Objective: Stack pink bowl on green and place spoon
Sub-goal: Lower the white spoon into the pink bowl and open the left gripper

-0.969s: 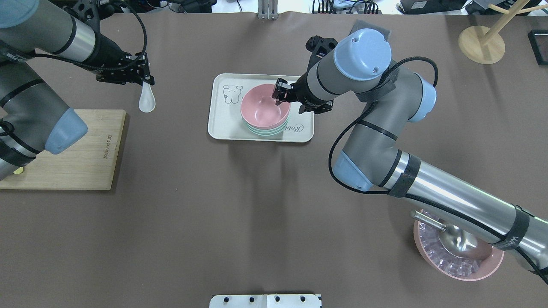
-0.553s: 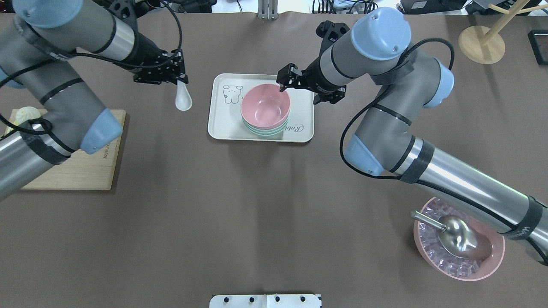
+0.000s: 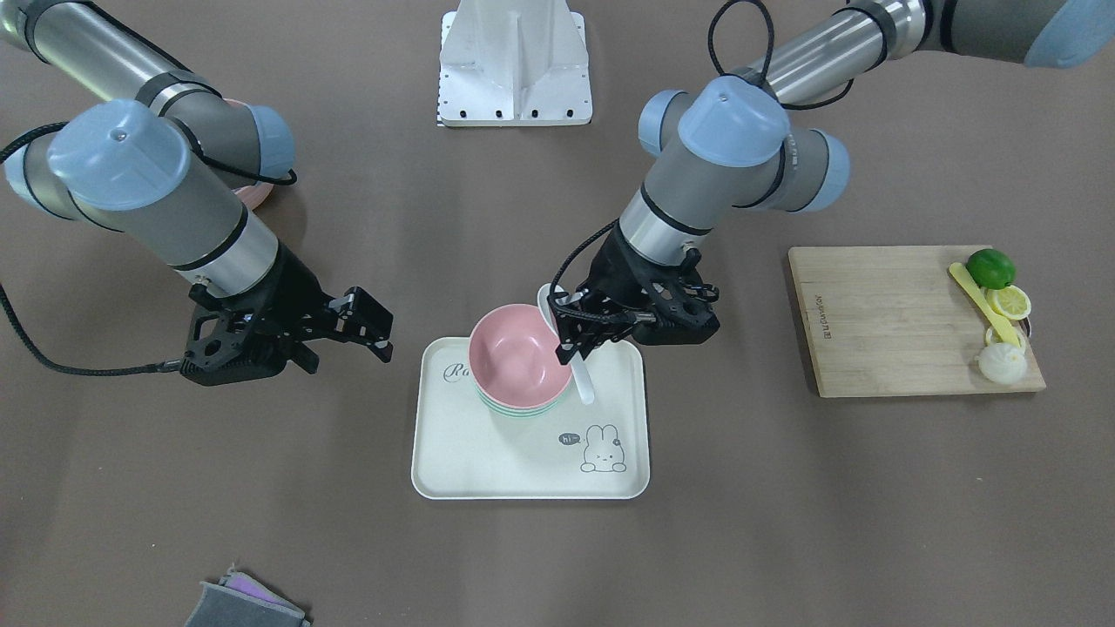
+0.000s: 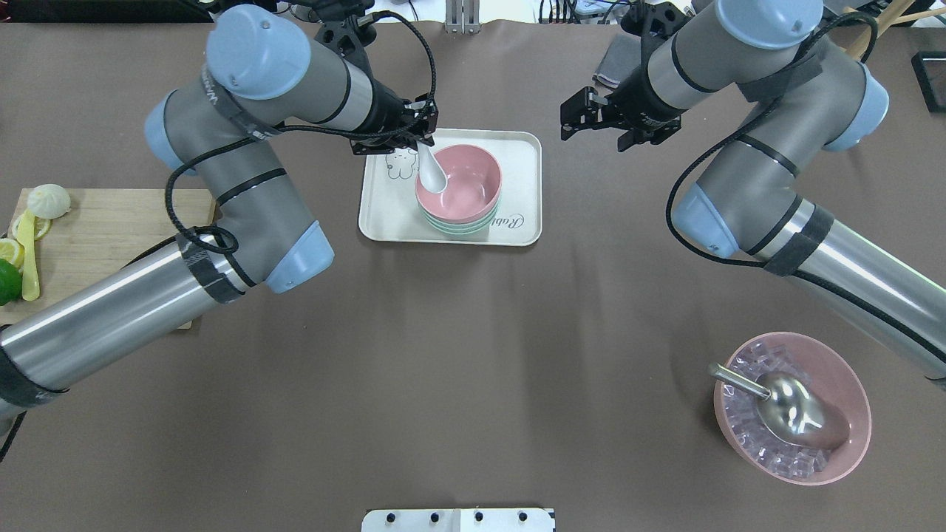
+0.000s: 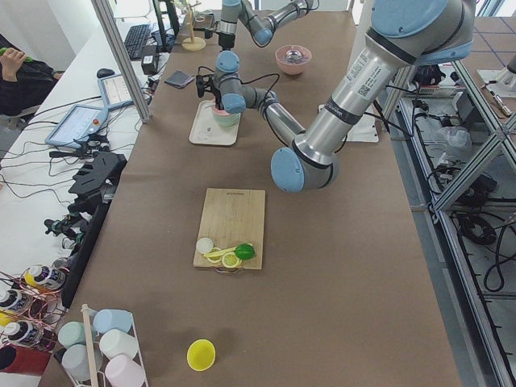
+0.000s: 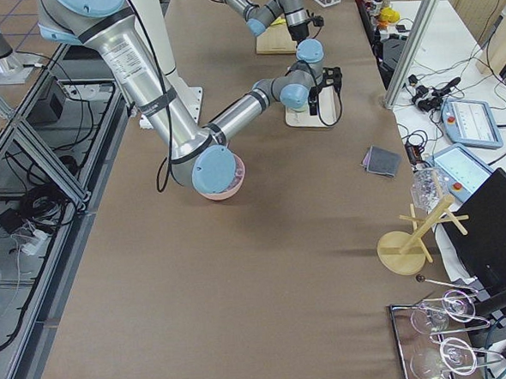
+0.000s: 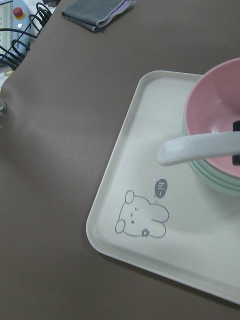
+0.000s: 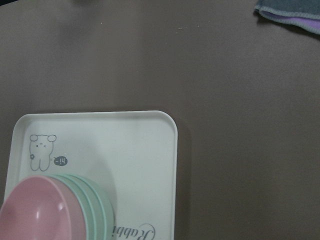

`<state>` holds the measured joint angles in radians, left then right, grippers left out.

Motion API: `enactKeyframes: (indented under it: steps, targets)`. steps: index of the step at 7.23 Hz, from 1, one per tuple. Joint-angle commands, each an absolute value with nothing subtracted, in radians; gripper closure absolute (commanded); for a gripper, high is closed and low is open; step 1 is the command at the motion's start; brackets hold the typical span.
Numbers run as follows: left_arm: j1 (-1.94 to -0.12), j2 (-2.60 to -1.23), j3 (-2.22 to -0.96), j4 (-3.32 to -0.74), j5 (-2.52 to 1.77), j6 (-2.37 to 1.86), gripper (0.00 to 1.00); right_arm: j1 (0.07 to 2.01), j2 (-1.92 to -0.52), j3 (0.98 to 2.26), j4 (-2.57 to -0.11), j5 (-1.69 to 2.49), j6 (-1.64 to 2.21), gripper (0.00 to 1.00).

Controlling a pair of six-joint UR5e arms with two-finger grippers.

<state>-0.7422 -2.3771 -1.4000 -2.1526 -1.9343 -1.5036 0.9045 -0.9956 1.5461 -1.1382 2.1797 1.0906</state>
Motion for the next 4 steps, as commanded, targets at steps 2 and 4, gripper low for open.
enactKeyframes:
  steps: [2,4]
  targets:
    - [-0.72,-2.441,-1.266,-2.236,-1.895,-1.506,1.0,0.954,-1.04,1.543,-1.138,2.224,0.95,0.0]
    - [-0.696,-2.418,-1.265,-2.241,-1.876,-1.493,0.02,0.965,-1.043,1.542,-1.138,2.224,0.948,0.0]
